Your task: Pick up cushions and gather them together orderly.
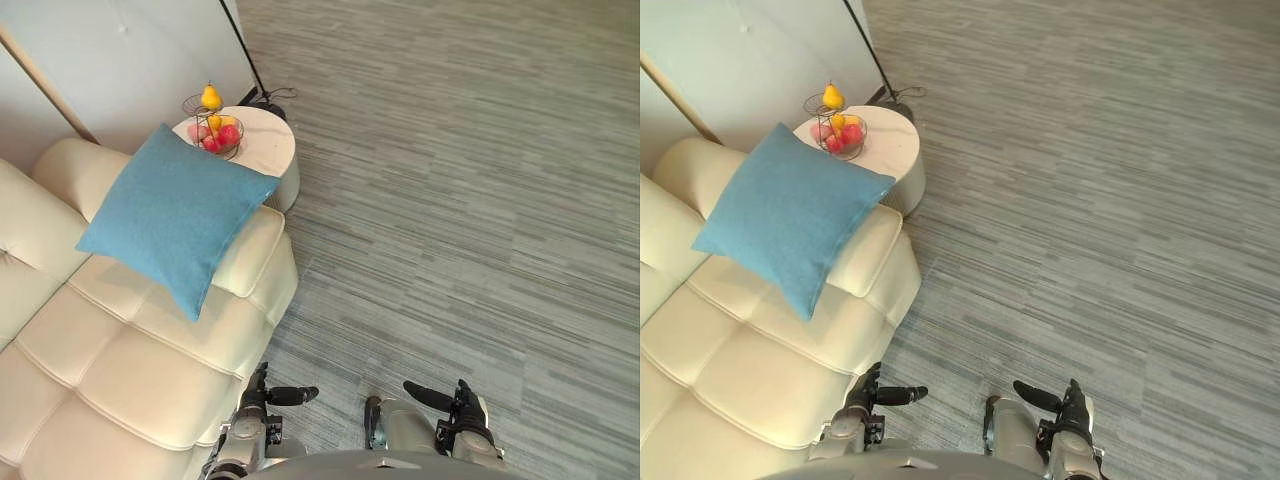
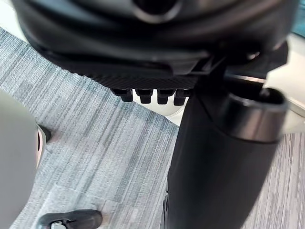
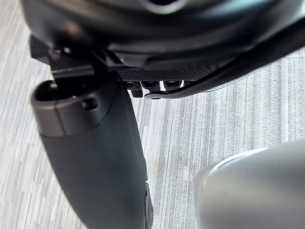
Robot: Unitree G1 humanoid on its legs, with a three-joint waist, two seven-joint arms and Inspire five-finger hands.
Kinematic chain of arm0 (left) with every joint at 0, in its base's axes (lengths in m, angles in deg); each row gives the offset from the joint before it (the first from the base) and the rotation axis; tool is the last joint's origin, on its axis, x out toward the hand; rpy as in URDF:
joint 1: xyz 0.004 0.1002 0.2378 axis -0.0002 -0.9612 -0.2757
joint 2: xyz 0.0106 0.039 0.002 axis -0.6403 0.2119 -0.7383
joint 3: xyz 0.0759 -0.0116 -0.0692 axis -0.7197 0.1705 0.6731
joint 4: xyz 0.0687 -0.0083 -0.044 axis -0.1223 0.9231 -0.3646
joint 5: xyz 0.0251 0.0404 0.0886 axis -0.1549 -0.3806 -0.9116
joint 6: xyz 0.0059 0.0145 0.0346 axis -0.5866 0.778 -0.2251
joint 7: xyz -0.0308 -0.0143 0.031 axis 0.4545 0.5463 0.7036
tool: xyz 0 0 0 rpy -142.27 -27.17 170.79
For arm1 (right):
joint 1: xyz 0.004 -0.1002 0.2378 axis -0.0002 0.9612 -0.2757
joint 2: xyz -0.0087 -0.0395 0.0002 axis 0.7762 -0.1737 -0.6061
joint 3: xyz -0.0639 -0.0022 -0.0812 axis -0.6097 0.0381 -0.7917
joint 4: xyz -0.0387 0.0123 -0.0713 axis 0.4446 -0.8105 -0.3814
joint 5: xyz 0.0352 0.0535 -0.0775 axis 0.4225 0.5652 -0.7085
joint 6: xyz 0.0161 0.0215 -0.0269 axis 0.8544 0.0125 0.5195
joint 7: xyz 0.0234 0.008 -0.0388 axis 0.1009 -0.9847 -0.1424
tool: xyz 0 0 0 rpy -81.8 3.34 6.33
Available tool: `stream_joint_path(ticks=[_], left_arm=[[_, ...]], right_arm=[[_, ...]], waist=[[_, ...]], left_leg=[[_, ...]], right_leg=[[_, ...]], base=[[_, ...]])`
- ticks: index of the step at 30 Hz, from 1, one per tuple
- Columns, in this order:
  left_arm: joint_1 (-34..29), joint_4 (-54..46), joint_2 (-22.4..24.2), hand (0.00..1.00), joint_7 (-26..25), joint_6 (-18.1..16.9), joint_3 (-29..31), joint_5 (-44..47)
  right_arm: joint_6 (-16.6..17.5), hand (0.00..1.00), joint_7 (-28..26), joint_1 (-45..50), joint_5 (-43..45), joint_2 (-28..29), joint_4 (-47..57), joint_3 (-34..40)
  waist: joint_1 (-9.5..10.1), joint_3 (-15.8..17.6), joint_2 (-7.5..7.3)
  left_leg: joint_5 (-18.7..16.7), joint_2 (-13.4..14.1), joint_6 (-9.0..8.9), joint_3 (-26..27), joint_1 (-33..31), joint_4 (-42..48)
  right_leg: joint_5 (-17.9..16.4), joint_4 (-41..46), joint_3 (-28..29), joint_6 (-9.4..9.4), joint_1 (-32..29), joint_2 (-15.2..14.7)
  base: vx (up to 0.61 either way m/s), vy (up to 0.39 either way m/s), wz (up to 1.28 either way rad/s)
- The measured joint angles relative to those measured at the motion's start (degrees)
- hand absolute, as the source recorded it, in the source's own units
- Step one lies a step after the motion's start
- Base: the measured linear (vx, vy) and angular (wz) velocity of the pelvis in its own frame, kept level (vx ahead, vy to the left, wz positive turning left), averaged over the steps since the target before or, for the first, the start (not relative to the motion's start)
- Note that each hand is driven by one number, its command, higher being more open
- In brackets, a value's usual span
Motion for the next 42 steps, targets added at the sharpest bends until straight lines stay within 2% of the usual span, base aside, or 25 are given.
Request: stream_joint_path(ticks=[1, 3, 5, 6, 8, 9, 10, 11, 13, 15, 17, 18, 19, 22, 23, 24, 25, 28, 31, 33, 34, 36, 37, 38, 42], left_arm=[[0.1, 0.9, 0.4, 1.00, 0.0, 0.0, 0.0, 0.0], [-0.3, 1.1, 1.7, 1.00, 0.2, -0.1, 0.4, 0.0], [-0.5, 1.1, 2.4, 1.00, 0.1, -0.1, 0.8, 0.0], [-0.5, 1.1, 2.8, 1.00, 0.1, -0.1, 0.8, 0.0], [0.0, 0.7, 4.1, 1.00, 0.4, -0.1, 0.9, 0.0], [0.2, -0.3, 4.3, 1.00, 0.7, -0.1, 0.9, 0.0], [0.4, -0.6, 4.3, 1.00, 0.7, -0.2, 0.9, 0.0], [0.6, -1.1, 4.3, 1.00, 0.6, -0.2, 0.9, 0.1], [0.7, -1.7, 4.8, 1.00, 0.8, -0.6, 0.3, 0.1], [0.8, -1.8, 5.1, 1.00, 0.9, -0.9, 0.3, 0.1], [1.0, -1.8, 5.0, 1.00, 1.1, -1.7, -0.2, 0.1], [0.7, -1.7, 5.0, 1.00, 1.2, -1.9, -0.7, 0.1], [1.1, -1.3, 4.0, 1.00, 1.3, -1.8, -1.5, 0.1], [1.8, -0.5, 3.3, 1.00, 1.5, -1.6, -1.4, 0.1], [1.8, -0.4, 3.3, 1.00, 1.6, -1.6, -1.4, 0.1], [1.6, -0.4, 2.8, 1.00, 1.7, -1.6, -1.6, 0.1], [1.5, -0.2, 2.7, 1.00, 1.7, -1.5, -1.9, 0.2], [0.9, -0.2, 1.9, 1.00, 1.4, -1.1, -1.6, 1.2], [0.6, -0.2, 1.6, 1.00, 0.9, -1.1, -1.2, 1.2], [0.5, 0.0, 1.8, 1.00, 0.7, -1.1, -1.3, 1.2], [0.6, 0.0, 2.0, 1.00, 0.6, -1.1, -1.3, 1.2], [0.8, 0.4, 2.0, 1.00, 0.6, -1.1, -1.3, 1.2], [1.3, 1.4, 2.8, 1.00, 0.6, -0.8, -1.3, 1.1], [1.0, 1.4, 3.3, 1.00, 0.8, -0.9, -1.3, 1.1], [1.0, 1.7, 4.7, 1.00, 1.0, -0.9, -1.3, 1.0]], right_arm=[[-0.1, 1.00, -0.1, -0.5, 0.0, -0.2, -0.4, 0.3], [0.0, 1.00, 0.0, -0.6, 0.0, -1.0, -0.5, 0.9], [-0.1, 1.00, 0.1, -0.9, -0.1, -0.8, -0.8, 1.9], [-0.1, 1.00, 0.1, -0.9, -0.1, -0.9, -1.1, 1.9], [-0.4, 1.00, 0.2, -0.4, -0.1, -1.1, -1.1, 1.9], [-0.7, 1.00, 0.3, -0.2, 0.0, -1.1, -1.2, 1.7], [-0.7, 1.00, 0.3, -0.1, 0.0, -1.1, -1.2, 1.5], [-0.7, 1.00, 0.5, 0.2, 0.0, -1.0, -1.4, 0.8], [-0.7, 1.00, 0.5, 0.2, 0.0, -1.0, -1.5, 0.6], [-0.7, 1.00, 0.5, 0.2, 0.0, -1.0, -1.4, 0.6], [-0.7, 1.00, 0.5, 0.7, 0.0, -1.1, -1.5, 0.9], [-0.7, 1.00, 0.5, 1.3, 0.0, -1.4, -2.1, 0.9], [-0.8, 1.00, 0.6, 0.9, 0.2, -1.2, -3.4, 0.9], [-0.9, 1.00, 0.3, 0.8, 0.1, 0.0, -3.8, 1.0], [-0.9, 1.00, 0.2, 0.8, 0.0, 0.1, -3.7, 1.0], [-1.0, 1.00, -0.1, 1.0, 0.0, 0.2, -3.2, 1.0], [-0.9, 1.00, -0.4, 1.6, -0.1, 0.6, -1.7, 1.0], [-0.5, 1.00, -1.1, 2.6, -0.1, 0.9, 0.1, 0.6], [0.3, 1.00, -1.2, 3.0, -0.1, 1.3, 1.4, 0.6], [0.6, 1.00, -1.3, 3.0, 0.0, 0.9, 1.7, 0.4], [0.7, 1.00, -1.2, 3.0, 0.0, 0.9, 1.8, 0.4], [0.7, 1.00, -1.2, 3.2, 0.2, 1.3, 1.6, 0.1], [0.5, 1.00, -1.4, 2.9, 1.0, 0.6, 1.6, 0.3], [0.4, 1.00, -1.3, 3.1, 1.2, 0.3, 1.6, 0.5], [0.5, 1.00, -1.1, 3.3, 2.2, 0.2, 1.6, 0.4]], waist=[[-0.78, -0.4, 0.96], [-0.89, -0.8, 2.51], [-0.91, -1.1, 3.06], [-1.03, -1.4, 3.51], [-1.31, -1.1, 4.04], [-1.01, -0.7, 4.01], [-0.89, -0.6, 3.88], [-0.52, -0.3, 3.42], [0.27, -0.3, 3.27], [0.25, -0.3, 3.51], [0.36, -0.3, 3.44], [0.72, -0.5, 3.48], [0.70, -0.6, 2.23], [0.53, -0.8, 0.66], [0.61, -0.8, 0.49], [0.52, -1.1, -0.58], [0.23, -1.1, -1.47], [0.02, -1.2, -1.39], [-0.06, -1.4, -1.30], [-0.15, -1.7, -0.50], [-0.41, -1.7, -0.27], [-0.58, -2.1, -1.84], [-0.81, -1.8, 0.26], [-0.75, -2.3, 1.01], [-1.16, -2.6, 1.66]], left_leg=[[-1.5, 1.8, -1.26, -2.3, 0.7, 0.3], [-1.1, 3.0, -1.94, -4.3, 0.8, 0.3], [-0.9, 3.9, -2.43, -5.5, 1.3, 1.3], [-0.8, 4.5, -2.82, -6.1, 0.1, 4.7], [0.7, 4.9, -6.26, -6.2, -7.6, 21.3], [0.4, 6.0, -6.61, -3.3, -12.2, 30.0], [0.2, 6.6, -6.66, -1.8, -13.7, 32.8], [-0.5, 7.7, -6.53, 2.8, -16.2, 35.3], [-1.1, 7.5, -4.94, 11.5, -19.4, 26.7], [0.3, 6.8, -3.23, 14.8, -21.4, 20.3], [4.5, 5.5, -1.84, 16.9, -23.3, 14.4], [11.5, 4.5, -0.76, 17.2, -22.8, 12.1], [10.9, 2.7, 0.09, 17.1, -22.5, 11.9], [9.6, -0.3, 1.44, 16.7, -20.7, 10.0], [9.1, -0.9, 1.69, 16.4, -19.8, 9.7], [8.5, -2.3, 2.24, 15.3, -18.1, 8.8], [7.3, -3.8, 3.04, 12.7, -15.8, 8.7], [5.3, -4.2, 3.67, 6.9, -11.4, 8.3], [4.8, -3.7, 3.46, 2.1, -6.8, 5.5], [4.3, -2.5, 2.64, -0.7, -5.3, 4.3], [3.4, -1.7, 1.20, -3.3, -5.2, 4.4], [1.5, -2.3, -0.90, -6.0, -5.7, 5.7], [0.3, -0.5, -2.31, -7.3, -6.3, 7.4], [0.6, 0.8, -2.83, -7.3, -6.1, 6.4], [3.5, 3.7, -5.04, -7.3, -5.4, 2.7]], right_leg=[[2.8, 0.3, -0.5, -2.16, 1.0, 1.6], [-0.7, 3.5, -2.8, -3.79, 0.5, 2.1], [-3.7, 5.8, -4.6, -5.28, 1.2, 2.1], [-4.8, 5.5, -6.2, -5.99, 2.7, 2.3], [-5.7, 1.1, -10.3, -7.00, 8.0, 2.6], [-5.9, -1.4, -12.3, -7.40, 11.6, 3.2], [-5.9, -2.3, -13.1, -7.51, 13.1, 3.4], [-6.0, -4.0, -14.4, -7.60, 16.2, 3.4], [-6.1, -8.3, -16.1, -7.49, 21.8, 3.1], [-6.3, -10.0, -17.4, -7.12, 23.2, 2.7], [-6.8, -11.1, -18.8, -6.21, 24.6, 2.1], [-7.6, -11.5, -18.8, -5.03, 25.7, 2.2], [-8.4, -11.9, -18.7, -3.94, 26.5, 0.8], [-8.7, -6.2, -18.0, -3.09, 25.0, -2.6], [-8.7, -1.5, -17.4, -3.03, 23.6, -3.5], [-8.0, 8.5, -15.8, -2.06, 20.3, -5.7], [-3.0, 21.1, -12.6, -0.41, 16.2, -7.3], [-4.2, 31.3, -7.9, -1.19, 10.5, -5.3], [-5.0, 26.1, -4.8, -2.09, 5.6, -3.5], [-5.1, 17.7, -1.1, -2.23, 4.6, -0.8], [-5.0, 10.3, 2.2, -2.09, 4.4, 1.2], [-2.0, -0.1, 6.8, -0.48, 5.5, 1.6], [-1.1, -0.4, 3.3, -1.95, 7.2, 2.6], [-1.8, -0.3, 1.8, -3.03, 7.5, 3.1], [-2.9, -2.2, -4.7, -4.57, 10.5, 3.4]], base=[[0.34, -0.300, 0.51], [0.39, -0.333, 0.52], [0.38, -0.340, 0.47], [0.49, -0.413, 0.82], [0.40, -0.312, 1.09], [0.24, -0.183, 0.81], [0.23, -0.196, 0.76], [0.15, -0.124, 0.53], [0.24, -0.071, 0.37], [0.24, 0.022, 0.28], [0.19, 0.072, 0.35], [0.23, 0.104, 0.31], [0.30, 0.120, 0.28], [0.31, 0.120, 0.26], [0.25, 0.094, 0.35], [0.40, 0.099, 0.74], [0.40, 0.059, 0.88], [0.36, -0.025, 1.02], [0.35, -0.129, 0.96], [0.29, -0.201, 0.84], [0.30, -0.300, 1.05], [0.33, -0.360, 1.05], [0.29, -0.330, 0.88], [0.28, -0.321, 0.74], [0.22, -0.295, 0.81]])
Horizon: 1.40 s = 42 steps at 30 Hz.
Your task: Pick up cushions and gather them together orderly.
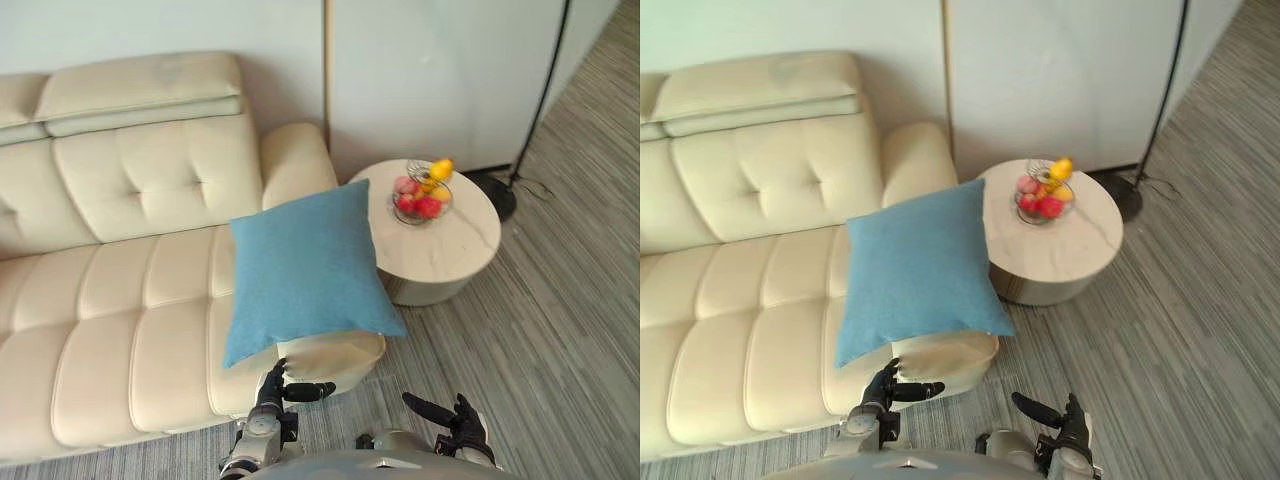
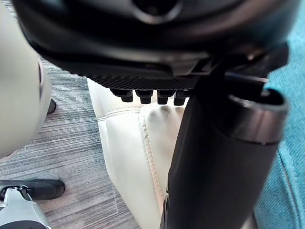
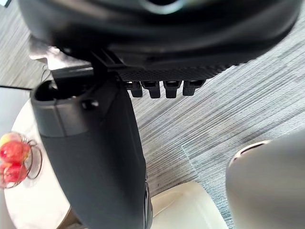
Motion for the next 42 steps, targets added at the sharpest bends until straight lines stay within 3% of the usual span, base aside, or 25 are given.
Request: stream_joint_path(ticks=[3, 5, 7, 12, 16, 24, 29, 33, 36, 42], left_arm=[[-0.5, -0.1, 0.3, 1.00, 0.3, 0.0, 0.0, 0.0], [-0.5, -0.2, 0.4, 1.00, 0.4, -0.2, 0.0, 0.0], [-0.5, -0.3, 0.4, 1.00, 0.3, -0.3, -0.1, 0.0], [-0.7, 0.1, -1.2, 1.00, -0.2, -0.3, -0.1, 0.0], [-1.3, 0.5, -1.3, 1.00, -0.3, -0.3, -0.4, 0.0], [-1.8, 0.4, -2.2, 1.00, -1.2, -0.3, -0.4, 0.2], [-4.4, -3.8, -4.4, 1.00, -1.6, -0.2, -0.3, 0.5], [-7.9, -11.7, -7.0, 1.00, -2.1, -0.2, 3.9, 2.7], [-8.9, -15.5, -7.8, 1.00, -2.9, -0.2, 8.2, 3.5], [-8.7, -18.0, -9.1, 1.00, -4.4, -0.3, 13.0, 5.2]], right_arm=[[0.0, 1.00, 0.0, 0.3, 0.0, 0.2, -0.1, 0.0], [0.1, 1.00, 0.0, 0.1, 0.0, 0.3, -0.1, 0.0], [0.1, 1.00, 0.0, -0.9, 0.0, 0.1, 0.1, -0.1], [0.2, 1.00, -0.3, -0.9, 0.2, 1.2, 0.3, -0.1], [0.2, 1.00, -0.3, 0.0, 0.2, 1.5, 0.2, 0.3], [0.0, 1.00, 0.4, 2.5, 0.0, 1.6, 2.2, 0.0], [-0.2, 1.00, 0.4, 3.8, -0.1, 1.5, 11.7, -1.3], [-0.1, 1.00, 0.4, 4.0, -2.8, -0.2, 23.4, -1.2], [0.0, 1.00, 0.2, 3.9, -4.7, -2.4, 29.6, -0.3], [0.0, 1.00, -0.5, 3.5, -5.9, -4.9, 32.8, 0.0]], waist=[[0.00, 0.0, 0.03], [0.01, 0.1, -0.29], [0.04, -0.2, 0.45], [0.17, -0.9, -1.22], [-0.05, -1.5, -1.54], [-0.11, -2.8, -1.47], [-0.23, -3.0, -1.73], [-0.18, -3.7, -2.67], [-0.19, -3.9, -2.42], [-0.23, -4.1, -2.27]], left_leg=[[0.5, 1.6, -0.91, 3.9, -0.5, 1.7], [0.5, 2.3, -0.90, 10.9, -2.0, 3.6], [0.8, 3.0, -0.65, 18.6, -2.2, 2.2], [2.5, 1.0, 0.59, 19.5, -0.2, -1.7], [5.2, -0.4, 1.20, 19.7, 1.4, -6.1], [9.6, -0.8, 1.29, 19.5, 3.1, -12.6], [11.1, -0.9, 1.56, 19.5, 3.0, -14.8], [11.7, -1.4, 1.91, 19.4, 3.0, -15.7], [11.8, -2.0, 2.09, 19.2, 3.3, -16.3], [11.7, -2.6, 2.39, 19.2, 3.3, -16.3]], right_leg=[[-0.4, -1.7, -3.2, -0.74, 3.8, -0.3], [-0.6, -2.9, -4.3, -1.07, 5.3, -1.0], [-0.6, -2.9, -4.7, -1.01, 5.2, -1.5], [0.2, -5.7, -3.9, 0.35, 6.4, -3.2], [2.0, -9.5, -3.9, 1.80, 8.2, -4.1], [5.4, -14.2, -4.1, 1.92, 9.1, -3.8], [7.5, -16.7, -4.0, 2.07, 9.1, -3.6], [8.4, -18.4, -4.0, 2.40, 9.5, -3.7], [8.9, -19.6, -4.0, 2.85, 10.1, -3.8], [9.5, -20.7, -3.7, 2.85, 10.3, -4.0]], base=[[0.14, -0.160, 0.96], [0.04, -0.009, 0.75], [0.00, 0.064, 0.41], [-0.02, 0.087, 0.02], [-0.05, 0.053, 0.02], [-0.06, 0.003, 0.02], [-0.06, 0.015, -0.01], [-0.02, 0.036, 0.01], [0.01, 0.039, 0.03], [0.03, 0.022, -0.01]])
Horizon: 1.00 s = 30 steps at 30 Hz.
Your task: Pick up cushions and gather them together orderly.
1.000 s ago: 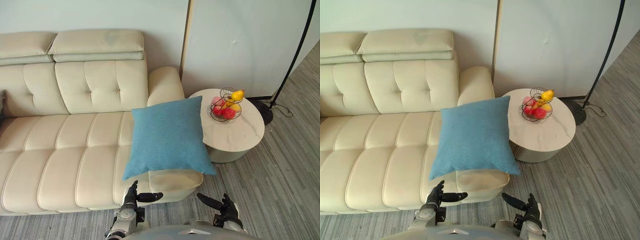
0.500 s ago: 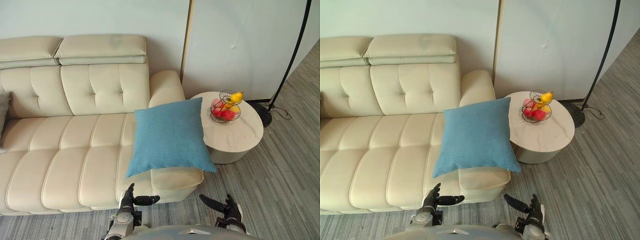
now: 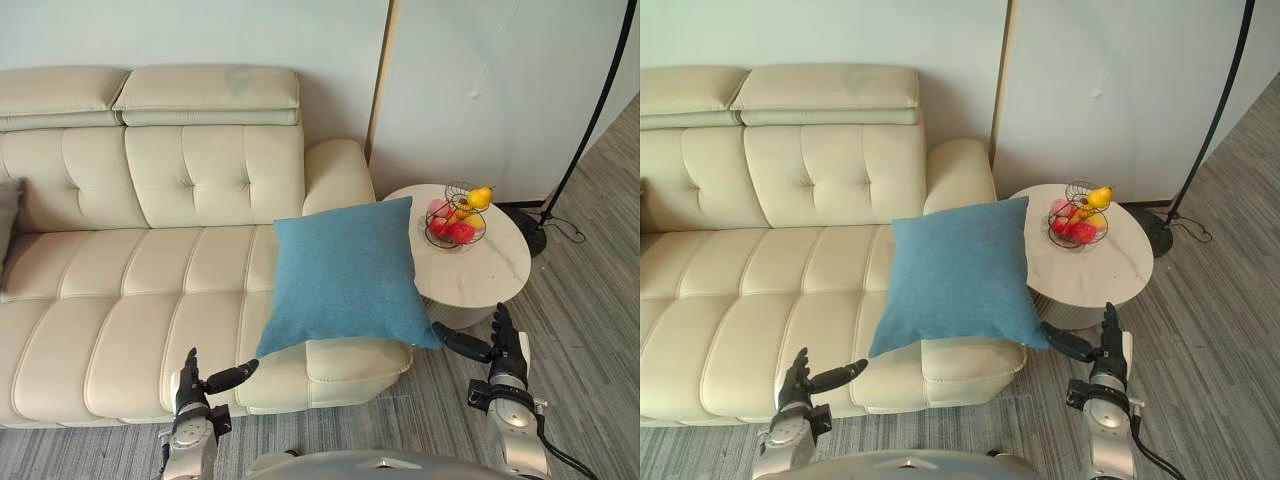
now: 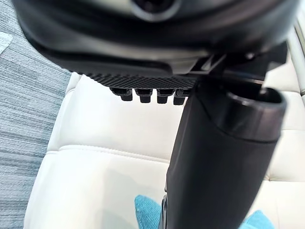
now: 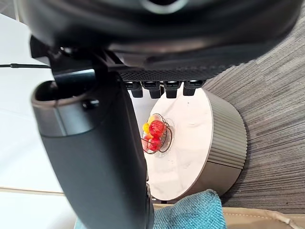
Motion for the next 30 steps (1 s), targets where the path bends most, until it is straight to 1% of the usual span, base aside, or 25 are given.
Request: stream_joint_path(ticks=[6, 9, 11, 14, 17, 19, 21, 23, 24, 25, 27, 28, 29, 30], left_arm=[[0.6, -2.0, -0.6, 1.00, -1.5, 0.0, 0.5, 1.9], [2.1, -2.0, -0.7, 1.00, -1.8, 0.0, 0.0, 2.4], [3.6, -2.0, -0.8, 1.00, -2.3, 0.0, -1.7, 2.7], [5.9, -2.0, -1.1, 1.00, -2.5, 0.0, -4.5, 2.7], [10.7, -2.0, -1.5, 1.00, -2.7, -0.1, -7.4, 2.7], [14.9, -2.1, -1.9, 1.00, -3.2, -0.1, -9.4, 2.7], [18.1, -2.1, -2.2, 1.00, -3.7, -0.1, -11.3, 2.8], [22.6, -2.1, -2.4, 1.00, -3.9, -0.1, -13.5, 4.0], [23.6, -2.1, -2.3, 1.00, -3.9, -0.2, -13.8, 4.0], [25.9, -2.1, -2.4, 0.00, -4.0, -0.2, -14.6, 4.6], [29.4, -2.0, -3.0, 0.00, -4.9, -0.2, -16.1, 5.1], [30.1, -2.0, -3.2, 0.00, -5.0, -0.2, -16.1, 5.1], [32.0, -1.9, -3.7, 0.00, -5.6, -0.2, -16.5, 6.4], [32.3, -1.9, -3.9, 0.00, -5.8, -0.2, -16.6, 6.7]], right_arm=[[0.0, 1.00, -1.1, -0.8, 0.1, -1.3, -0.1, -0.5], [0.0, 1.00, -1.1, -2.8, 0.2, -3.0, -0.8, -1.5], [0.0, 1.00, -1.1, -5.4, 0.4, -4.5, -2.4, -3.1], [-0.1, 1.00, -1.0, -8.7, 1.3, -5.1, -4.8, -5.3], [-0.1, 1.00, -0.9, -13.2, 1.4, -5.1, -5.9, -8.3], [-0.1, 1.00, -0.6, -17.0, 1.4, -5.1, -6.0, -10.0], [-0.1, 1.00, -0.1, -19.8, 1.5, -5.1, -6.3, -11.1], [-0.1, 1.00, 0.7, -24.2, 2.4, -5.1, -7.3, -12.4], [-0.1, 1.00, 0.9, -25.2, 2.9, -5.1, -7.5, -12.8], [-0.1, 0.00, 1.3, -27.4, 3.7, -5.1, -7.8, -13.5], [-0.1, 0.00, 2.3, -31.1, 3.9, -5.1, -8.7, -14.5], [-0.1, 0.00, 2.5, -32.2, 4.0, -5.1, -9.1, -14.8], [-0.1, 0.00, 3.3, -34.9, 5.9, -5.2, -10.2, -15.8], [-0.1, 0.00, 3.5, -35.5, 6.1, -5.2, -10.6, -16.1]], waist=[[-0.22, 0.0, 0.00], [-0.25, 0.0, 0.02], [-0.42, 0.1, 0.02], [-0.39, 0.8, -0.05], [-0.31, 3.0, -0.26], [-0.16, 5.6, -0.60], [-0.19, 7.0, -0.88], [-0.17, 9.7, -1.43], [-0.18, 10.1, -1.51], [-0.24, 11.2, -1.64], [-0.21, 13.1, -1.51], [-0.20, 13.3, -1.45], [-0.17, 14.1, -1.18], [-0.17, 14.3, -1.09]], left_leg=[[-0.2, -0.1, 0.32, 0.0, -0.6, 0.1], [0.1, -0.3, 0.73, 0.0, -2.6, 0.2], [0.7, -0.5, 1.01, 0.0, -4.3, 0.2], [1.0, -0.7, 1.23, -0.1, -5.0, 0.2], [1.5, -0.8, 1.60, -0.2, -7.4, 0.7], [1.7, -0.8, 1.63, -0.2, -10.1, 2.2], [1.7, -0.8, 1.64, -0.6, -12.6, 3.7], [1.7, -0.8, 1.66, -0.7, -15.3, 5.6], [1.7, -0.8, 1.67, -0.7, -16.1, 6.1], [1.6, -0.8, 1.72, -0.7, -17.8, 7.1], [1.6, -0.7, 1.75, -0.4, -20.0, 8.6], [1.6, -0.6, 1.75, -0.3, -20.7, 9.0], [1.6, -0.5, 1.75, -0.1, -22.3, 9.9], [1.6, -0.5, 1.74, 0.0, -22.5, 10.1]], right_leg=[[0.7, -0.7, 0.7, 0.01, -0.5, 0.0], [1.9, -1.9, 0.9, 0.08, -2.0, 0.0], [2.9, -2.8, 1.0, 0.05, -3.2, 0.0], [3.8, -4.1, 0.9, -0.04, -3.4, 0.0], [4.8, -4.4, 0.9, -0.32, -5.4, 0.0], [5.7, -4.4, 1.2, -0.80, -7.2, -0.1], [6.5, -4.4, 1.7, -1.14, -9.0, -0.1], [7.3, -4.2, 2.4, -1.42, -11.0, -0.1], [7.5, -4.0, 2.5, -1.42, -11.6, -0.1], [7.8, -3.7, 2.8, -1.48, -13.1, -0.1], [8.5, -3.4, 3.2, -1.35, -14.8, -0.1], [8.6, -3.2, 3.4, -1.38, -15.6, 0.0], [8.9, -2.5, 3.9, -1.31, -17.1, 0.0], [8.9, -2.3, 4.0, -1.31, -17.4, 0.1]], base=[[-0.02, 0.005, -0.02], [-0.05, 0.015, -0.03], [-0.02, 0.008, -0.01], [0.00, 0.000, 0.00], [-0.03, 0.012, 0.01], [-0.09, 0.024, 0.01], [-0.09, 0.025, 0.03], [-0.12, 0.026, 0.00], [-0.16, 0.025, -0.03], [-0.13, 0.018, -0.05], [-0.12, 0.013, -0.07], [-0.13, 0.011, -0.11], [-0.10, 0.008, -0.10], [-0.10, 0.004, -0.10]])
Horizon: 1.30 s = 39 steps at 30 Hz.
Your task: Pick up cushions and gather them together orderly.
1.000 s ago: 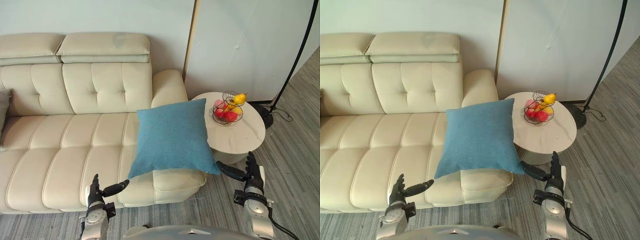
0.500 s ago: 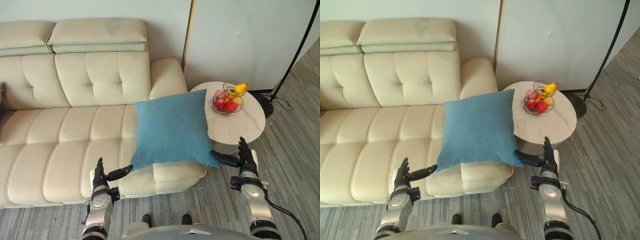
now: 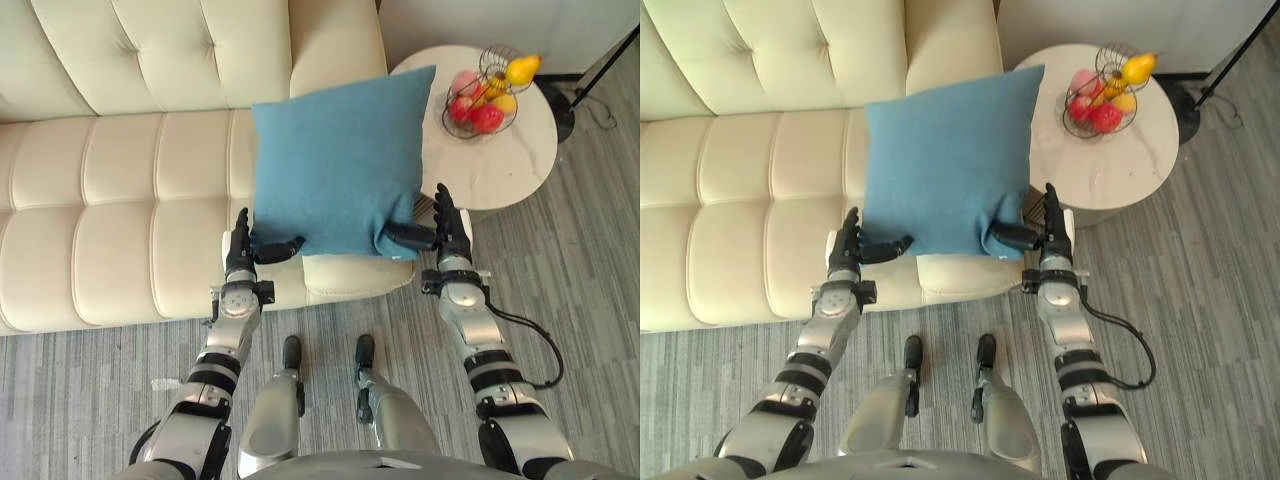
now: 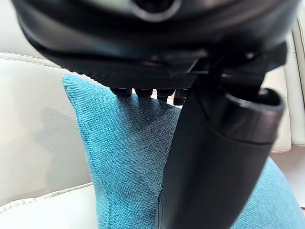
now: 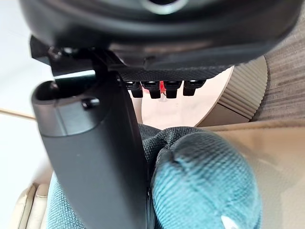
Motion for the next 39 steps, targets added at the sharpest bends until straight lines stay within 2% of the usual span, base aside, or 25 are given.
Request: stream_joint_path(ticks=[1, 8, 11, 17, 19, 24, 26, 31, 35, 39], left_arm=[[1.1, 0.1, -0.8, 0.00, -0.5, 0.0, -1.1, 0.8], [2.2, -0.1, -1.3, 0.00, -1.7, -0.4, -1.7, 3.1], [0.9, -3.9, -1.2, 0.00, -1.8, -0.4, -3.1, 3.9], [-11.1, -17.0, 0.0, 0.00, 0.0, -0.4, -5.4, 3.8], [-17.0, -19.8, 1.0, 0.00, 2.4, -0.3, -6.6, 2.4], [-27.3, -25.5, 3.6, 0.00, 4.6, 0.2, -7.9, 0.8], [-30.2, -27.7, 4.5, 0.00, 4.9, 0.3, -8.0, 0.0], [-35.7, -31.0, 5.6, 0.00, 5.9, 0.3, -8.2, -0.6], [-38.0, -33.0, 5.6, 0.00, 6.3, 0.3, -8.6, -0.6], [-39.1, -33.9, 5.6, 0.00, 6.7, 0.3, -9.6, -0.6]], right_arm=[[0.0, 0.00, 0.6, -1.5, 0.5, 0.0, -0.7, -0.6], [0.1, 0.00, 1.1, -2.1, 2.1, 0.1, -0.4, -2.7], [0.1, 0.00, 0.9, -0.6, 2.1, 0.2, 3.0, -2.7], [0.3, 0.00, -0.4, 12.6, 1.9, 1.6, 13.8, -2.0], [0.3, 0.00, -1.1, 18.9, 1.3, 2.4, 16.9, -0.9], [0.2, 0.00, -2.7, 29.5, -2.7, 3.6, 23.5, 0.1], [0.2, 0.00, -3.0, 32.2, -3.3, 3.9, 26.0, 0.1], [0.2, 0.00, -3.3, 38.6, -5.6, 5.6, 30.7, 0.0], [0.2, 0.00, -3.3, 41.9, -7.2, 6.7, 32.8, -0.1], [0.4, 0.00, -2.6, 43.4, -7.3, 6.5, 33.2, -0.1]], waist=[[0.06, 0.9, 0.36], [0.07, 1.0, 0.45], [0.01, 1.0, 0.46], [0.27, 0.1, 0.91], [0.06, -1.8, 1.43], [-0.19, -6.3, 2.70], [-0.22, -7.0, 3.17], [-0.18, -10.4, 3.55], [0.02, -11.4, 3.39], [0.08, -12.1, 2.88]], left_leg=[[0.0, 0.1, -0.01, 0.1, -0.1, 0.2], [0.3, 0.5, -0.38, 0.2, -0.7, 0.2], [0.4, 0.6, -0.45, 0.2, -0.2, -0.3], [0.4, 0.4, -0.50, -0.1, 8.1, -4.8], [0.4, 0.2, -0.50, -0.5, 10.7, -6.3], [0.5, 0.4, -0.61, -3.3, 14.1, -8.4], [0.5, 0.4, -0.71, -3.7, 15.6, -8.9], [0.3, 0.4, -1.02, -5.1, 17.6, -9.2], [0.2, 0.2, -1.22, -6.7, 18.3, -8.7], [-1.3, -0.2, -2.48, -11.3, 14.0, -2.9]], right_leg=[[0.0, 0.4, 0.2, 0.01, -0.2, 0.1], [0.1, 0.5, 0.4, -0.07, -1.1, 0.5], [0.1, 0.1, 0.4, -0.09, -0.6, 0.6], [-0.2, -3.5, 0.6, -0.29, 7.3, 0.7], [-1.1, -4.0, 0.5, 0.09, 9.7, 0.6], [-2.8, -3.9, -0.5, 0.05, 12.8, 0.8], [-3.2, -3.8, -1.0, -0.04, 14.2, 0.9], [-4.5, -3.1, -2.4, 0.11, 16.4, 0.8], [-5.5, -1.9, -4.1, 0.27, 18.0, 0.5], [-7.0, 0.0, -9.1, 0.15, 17.9, -0.1]], base=[[-0.05, 0.000, -0.06], [-0.01, 0.000, -0.01], [0.04, 0.011, 0.00], [0.09, 0.023, 0.03], [0.11, 0.021, 0.09], [0.07, -0.010, 0.13], [0.03, -0.010, 0.12], [0.00, -0.006, 0.16], [-0.02, -0.010, 0.25], [-0.04, -0.014, 0.59]])
